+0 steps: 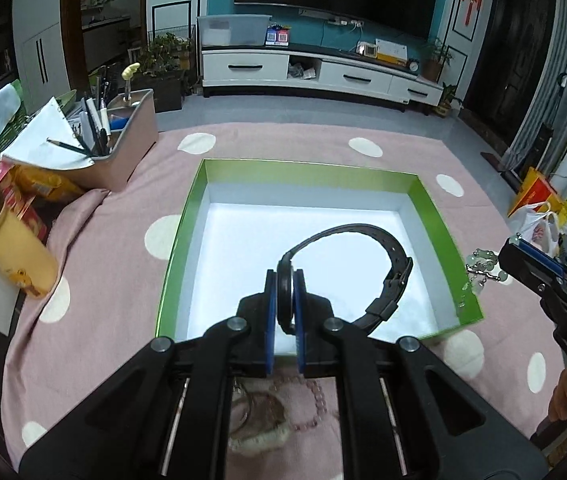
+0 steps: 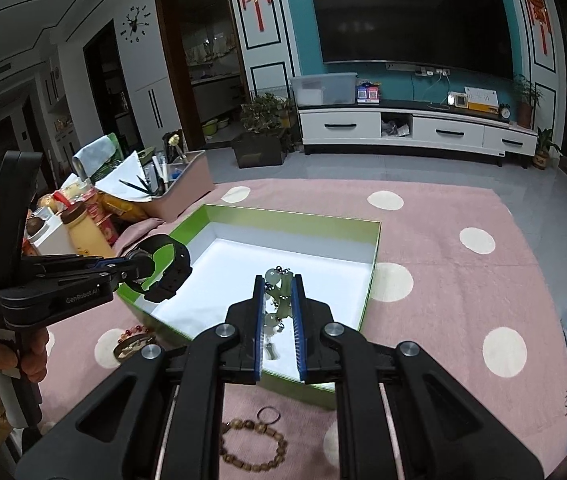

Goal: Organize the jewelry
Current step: 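Carry the black watch and jade pendant into the green box and release both, then withdraw both tools from the box back toward the remaining jewelry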

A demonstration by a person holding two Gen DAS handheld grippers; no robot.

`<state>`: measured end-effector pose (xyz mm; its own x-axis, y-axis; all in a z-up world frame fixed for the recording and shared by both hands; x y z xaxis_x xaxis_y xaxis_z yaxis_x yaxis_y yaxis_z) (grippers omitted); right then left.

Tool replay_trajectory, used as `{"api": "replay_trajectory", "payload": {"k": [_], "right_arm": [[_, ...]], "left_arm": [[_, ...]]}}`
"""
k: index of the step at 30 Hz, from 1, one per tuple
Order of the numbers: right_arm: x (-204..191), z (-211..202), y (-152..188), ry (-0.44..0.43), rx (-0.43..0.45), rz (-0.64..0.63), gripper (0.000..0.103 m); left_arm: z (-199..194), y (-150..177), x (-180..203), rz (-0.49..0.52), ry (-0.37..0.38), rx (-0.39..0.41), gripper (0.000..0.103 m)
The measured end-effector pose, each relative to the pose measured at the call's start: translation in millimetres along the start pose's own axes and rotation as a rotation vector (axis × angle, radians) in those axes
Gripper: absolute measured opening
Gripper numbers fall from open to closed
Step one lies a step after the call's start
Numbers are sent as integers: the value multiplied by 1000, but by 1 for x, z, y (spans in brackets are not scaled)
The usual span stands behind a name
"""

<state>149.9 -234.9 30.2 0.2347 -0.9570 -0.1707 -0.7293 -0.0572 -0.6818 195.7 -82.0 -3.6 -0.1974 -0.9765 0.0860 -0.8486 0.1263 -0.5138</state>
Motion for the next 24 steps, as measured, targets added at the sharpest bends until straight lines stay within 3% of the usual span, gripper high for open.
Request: {"api": "replay_trajectory", "payload": {"k": [10,11,12,13,15,24], "right_arm": [[12,52,-8,34,-83,36,15],[14,56,-8,39,-91,48,17],[16,58,-7,38,-97,59,25],[18,60,-5,38,-104,70,34],[21,57,-3,44,-96,83,42],[38,19,19,55,-60,151,45]], "left_arm": [[35,-17,-5,-13,-63,-51,9],[37,-18,-6,-19,-62,-55,16],[37,-18,-7,-25,-60,-55,27],[36,-18,-8,-27,-61,-53,32],[33,-17,-11,-28,-67,-47,47],[5,1,-34,-65,-74,-17,64]]}}
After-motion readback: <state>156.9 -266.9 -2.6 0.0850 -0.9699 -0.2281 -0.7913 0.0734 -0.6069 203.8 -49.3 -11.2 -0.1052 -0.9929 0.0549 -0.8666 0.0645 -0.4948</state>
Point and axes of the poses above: each gripper's, at about its wrist camera, not at the fingertips, and z roughly the way its jaws point, x to its right, y to its underside, the point moved 8 cm from there along z, roughly the way its jaws point, and after that the axes turned 11 degrees about -x, right-handed, at the moved point
